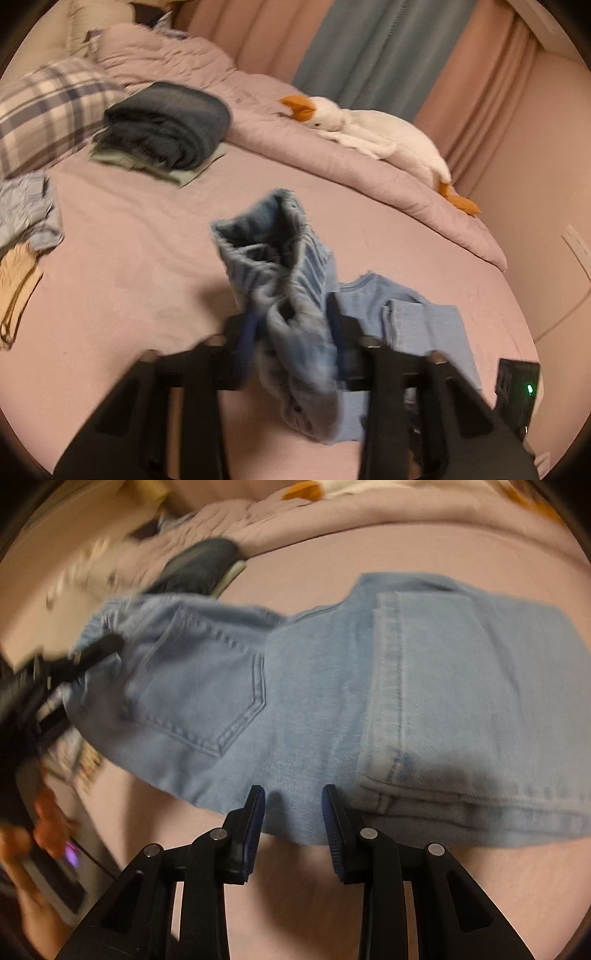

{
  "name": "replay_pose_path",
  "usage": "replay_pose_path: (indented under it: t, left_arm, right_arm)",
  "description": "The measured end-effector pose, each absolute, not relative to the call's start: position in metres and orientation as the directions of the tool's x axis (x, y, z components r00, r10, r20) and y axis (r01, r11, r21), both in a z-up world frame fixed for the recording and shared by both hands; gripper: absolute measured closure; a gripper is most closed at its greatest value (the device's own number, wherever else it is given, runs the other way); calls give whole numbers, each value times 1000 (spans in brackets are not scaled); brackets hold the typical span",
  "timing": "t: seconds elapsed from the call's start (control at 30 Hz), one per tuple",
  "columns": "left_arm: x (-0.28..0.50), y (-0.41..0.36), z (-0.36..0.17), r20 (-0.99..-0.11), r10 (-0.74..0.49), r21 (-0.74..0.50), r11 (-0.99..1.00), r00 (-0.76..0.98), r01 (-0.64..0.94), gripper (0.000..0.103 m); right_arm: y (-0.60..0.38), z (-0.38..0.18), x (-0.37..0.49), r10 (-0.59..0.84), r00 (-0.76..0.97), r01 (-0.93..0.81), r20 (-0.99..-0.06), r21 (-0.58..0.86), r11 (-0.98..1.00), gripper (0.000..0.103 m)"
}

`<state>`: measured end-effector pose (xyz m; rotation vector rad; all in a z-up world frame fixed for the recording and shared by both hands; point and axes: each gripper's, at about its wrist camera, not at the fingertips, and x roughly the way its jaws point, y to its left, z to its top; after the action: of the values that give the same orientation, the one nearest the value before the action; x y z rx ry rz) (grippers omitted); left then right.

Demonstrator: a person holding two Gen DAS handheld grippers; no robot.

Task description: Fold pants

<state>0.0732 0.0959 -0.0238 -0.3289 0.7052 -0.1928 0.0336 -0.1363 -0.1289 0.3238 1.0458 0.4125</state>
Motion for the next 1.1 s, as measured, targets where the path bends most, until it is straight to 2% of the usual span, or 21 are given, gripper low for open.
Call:
replay_pose_path:
  t: [0.2,0.27,0.33,0.5,0.6,0.7,0.77,0.8,0.93,1.1]
  left_arm:
    - [76,75,-20,-604,-288,-315,943,743,109,73]
    - [78,74,-21,-602,-299,-322,940,740,118,73]
    - [78,72,-21,-594,-326,-340,930,736,138,73]
    - [81,54,-22,-593,-392,-354,912,703,209,74]
    - [84,37,-24,-603,-434,-346,898,669,271,73]
    - [87,15,-31,-612,-496,-369,868,616,332,64]
    - [90,0,-39,-640,-514,-374,858,572,353,47]
    - [92,-5,-42,-649,-518,-374,855,557,359,47]
    - [88,-17,-50,-666,-541,-377,838,513,395,46]
    - [74,5,-49,-637,-575,-426,818,514,388,40]
  right_arm:
    - [-160,-128,37,550,478,-120,-685,569,813,70]
    - [-166,-126,43,627,511,-108,-587,681,725,62]
    - [-174,-129,47,697,519,-89,-495,779,620,45]
    - [-182,-130,63,758,547,-67,-354,885,461,42]
    - [-184,-134,74,781,555,-44,-286,927,371,33]
    - [-182,-137,87,810,545,-22,-218,962,274,32]
    - [-184,-138,91,827,535,-16,-176,976,217,29]
    - [-187,-140,92,834,531,-10,-151,983,185,27]
    - [-202,-149,92,841,513,42,-173,983,177,25]
    - [-203,-147,92,851,468,52,-238,969,242,25]
